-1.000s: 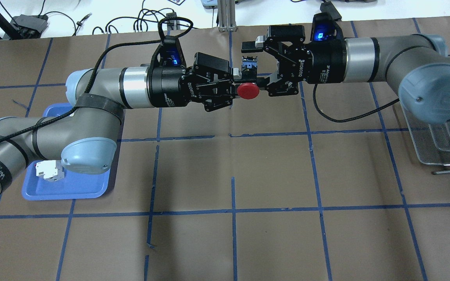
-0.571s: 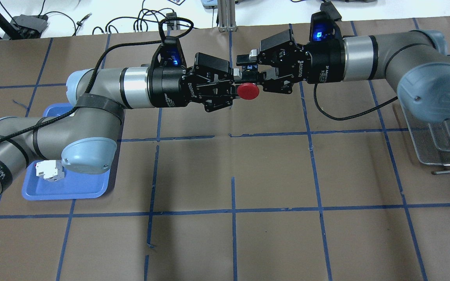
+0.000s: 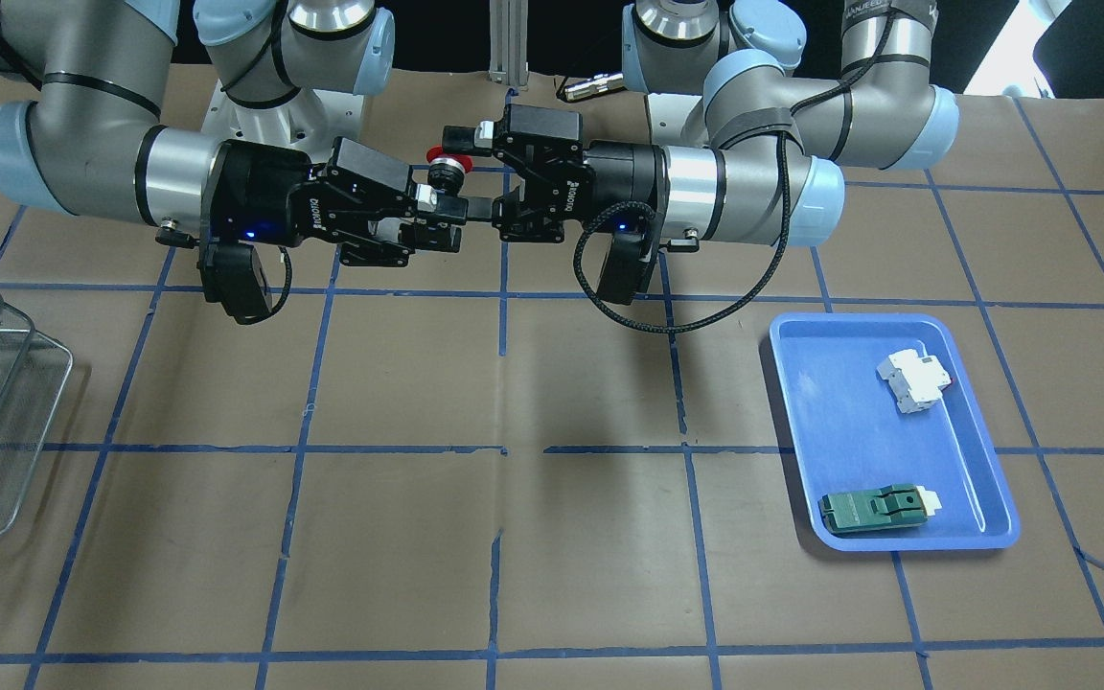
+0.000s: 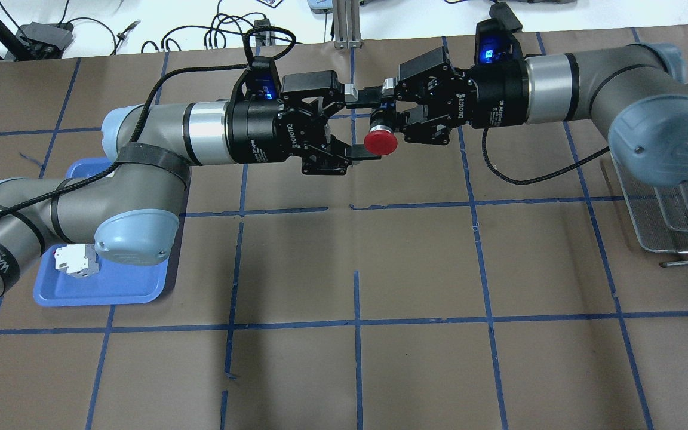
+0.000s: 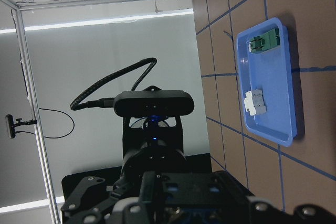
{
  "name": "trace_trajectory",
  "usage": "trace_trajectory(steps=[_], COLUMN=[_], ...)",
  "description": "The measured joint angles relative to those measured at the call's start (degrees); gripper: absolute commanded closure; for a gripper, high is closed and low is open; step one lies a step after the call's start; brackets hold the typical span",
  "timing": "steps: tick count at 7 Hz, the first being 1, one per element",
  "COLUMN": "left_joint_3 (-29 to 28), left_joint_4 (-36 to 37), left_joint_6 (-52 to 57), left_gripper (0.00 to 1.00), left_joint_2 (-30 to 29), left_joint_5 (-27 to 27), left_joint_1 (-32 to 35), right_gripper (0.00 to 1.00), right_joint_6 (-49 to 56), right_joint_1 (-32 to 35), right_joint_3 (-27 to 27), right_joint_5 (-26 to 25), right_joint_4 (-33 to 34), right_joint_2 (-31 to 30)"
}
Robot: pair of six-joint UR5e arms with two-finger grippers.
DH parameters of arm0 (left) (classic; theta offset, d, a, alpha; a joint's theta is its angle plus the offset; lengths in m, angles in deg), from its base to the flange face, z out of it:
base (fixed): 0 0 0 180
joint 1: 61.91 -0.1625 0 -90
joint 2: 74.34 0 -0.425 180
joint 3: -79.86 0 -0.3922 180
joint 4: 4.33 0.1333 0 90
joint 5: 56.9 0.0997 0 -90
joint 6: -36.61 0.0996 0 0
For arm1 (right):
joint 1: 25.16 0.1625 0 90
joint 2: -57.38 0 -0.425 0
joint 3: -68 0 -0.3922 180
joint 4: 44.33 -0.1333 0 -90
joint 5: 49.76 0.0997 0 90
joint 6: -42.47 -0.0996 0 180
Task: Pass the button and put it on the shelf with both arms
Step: 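Grasp the red push button with the right gripper, then carry the button toward the rack with the right gripper while the left withdraws, then lower the button into the mesh rack and open the right gripper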
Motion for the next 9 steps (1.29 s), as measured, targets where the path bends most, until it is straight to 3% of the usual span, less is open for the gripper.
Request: trace_trajectory(steps=[1,2,4,6,7,9], left_joint_3=[-0.1,-0.4,-0.7,-3.2,-6.0,-14.0], left_joint_4=[0.0,0.0,0.1,1.3,1.0,-5.6], left_joint_6=[-0.8,-1.7,-3.4,-3.6,-3.4,-3.2], left_gripper=[0.00,0.00,0.00,0.00,0.00,0.00], left_joint_2=[0.2,0.6,1.0,0.1,-0.5,-0.4], left_joint_5=[0.0,0.3,2.4,15.2,25.0,45.3], left_joint_1=[-0.2,-1.1,-6.7,-11.4,-11.9,-11.0], right_gripper=[0.88,0.87,0.86,0.87,0.82,0.80], right_joint_6=[-0.4,-0.6,-0.7,0.0,0.2,1.1], right_joint_1=[-0.5,-2.2,-7.1,-9.2,-10.6,-17.0], right_joint_3=[-0.1,-0.3,-2.0,-7.6,-9.9,-11.5], right_joint_5=[-1.0,-5.1,-20.8,-46.0,-57.8,-76.2], right_joint_4=[0.7,2.1,5.0,6.3,7.0,11.2], right_joint_2=[0.0,-0.1,-0.6,-1.2,-1.2,-0.7])
